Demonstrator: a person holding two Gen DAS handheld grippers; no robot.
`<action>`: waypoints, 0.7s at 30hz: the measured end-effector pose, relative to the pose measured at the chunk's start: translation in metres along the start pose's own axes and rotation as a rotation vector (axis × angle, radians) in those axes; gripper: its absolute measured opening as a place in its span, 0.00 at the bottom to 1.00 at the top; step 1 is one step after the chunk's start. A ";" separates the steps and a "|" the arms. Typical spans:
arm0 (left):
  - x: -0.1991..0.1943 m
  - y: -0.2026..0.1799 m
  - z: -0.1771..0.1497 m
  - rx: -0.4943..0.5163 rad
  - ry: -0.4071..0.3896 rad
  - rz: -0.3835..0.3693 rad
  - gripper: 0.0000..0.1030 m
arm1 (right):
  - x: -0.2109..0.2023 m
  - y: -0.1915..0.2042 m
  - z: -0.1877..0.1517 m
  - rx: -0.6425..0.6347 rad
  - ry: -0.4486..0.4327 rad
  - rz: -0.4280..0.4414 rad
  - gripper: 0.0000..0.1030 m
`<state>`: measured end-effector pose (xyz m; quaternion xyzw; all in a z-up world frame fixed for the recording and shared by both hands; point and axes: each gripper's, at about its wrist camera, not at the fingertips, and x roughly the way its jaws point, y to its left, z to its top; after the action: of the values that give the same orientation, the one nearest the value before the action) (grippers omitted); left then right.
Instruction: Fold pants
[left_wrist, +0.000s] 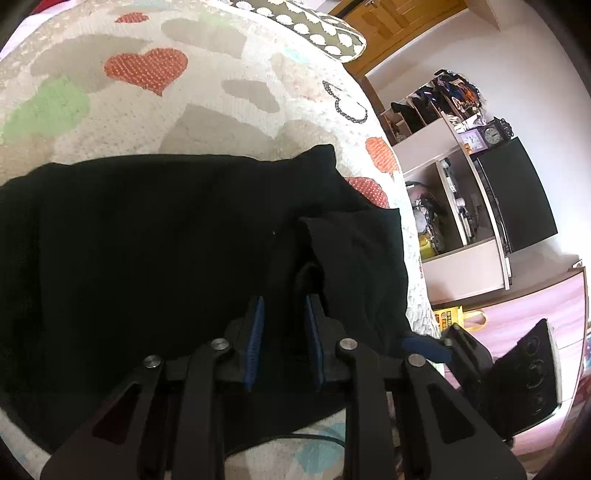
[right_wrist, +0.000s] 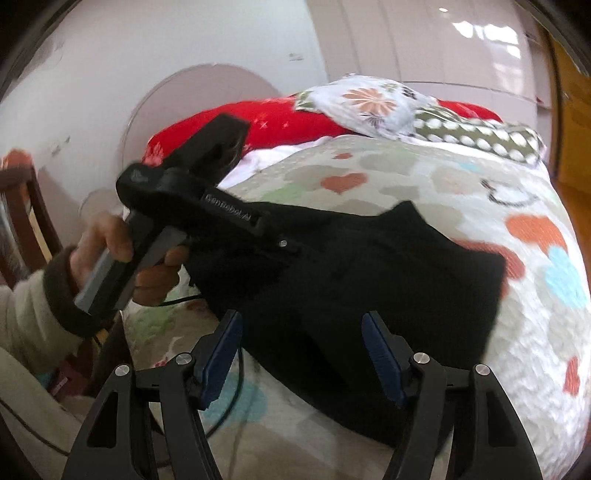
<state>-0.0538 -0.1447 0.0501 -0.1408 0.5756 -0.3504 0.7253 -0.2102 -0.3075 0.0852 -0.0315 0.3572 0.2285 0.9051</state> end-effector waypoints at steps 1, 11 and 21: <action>-0.002 -0.005 0.001 -0.001 -0.002 0.005 0.30 | 0.007 0.003 0.002 -0.024 0.007 -0.017 0.50; -0.014 -0.017 -0.017 0.063 0.019 0.046 0.70 | 0.005 -0.042 0.007 0.154 -0.067 0.016 0.08; 0.026 -0.058 -0.021 0.190 0.042 0.137 0.71 | -0.026 -0.088 0.003 0.341 -0.183 0.009 0.07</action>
<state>-0.0913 -0.1995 0.0599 -0.0246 0.5632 -0.3557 0.7454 -0.1867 -0.3961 0.0950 0.1447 0.3072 0.1708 0.9249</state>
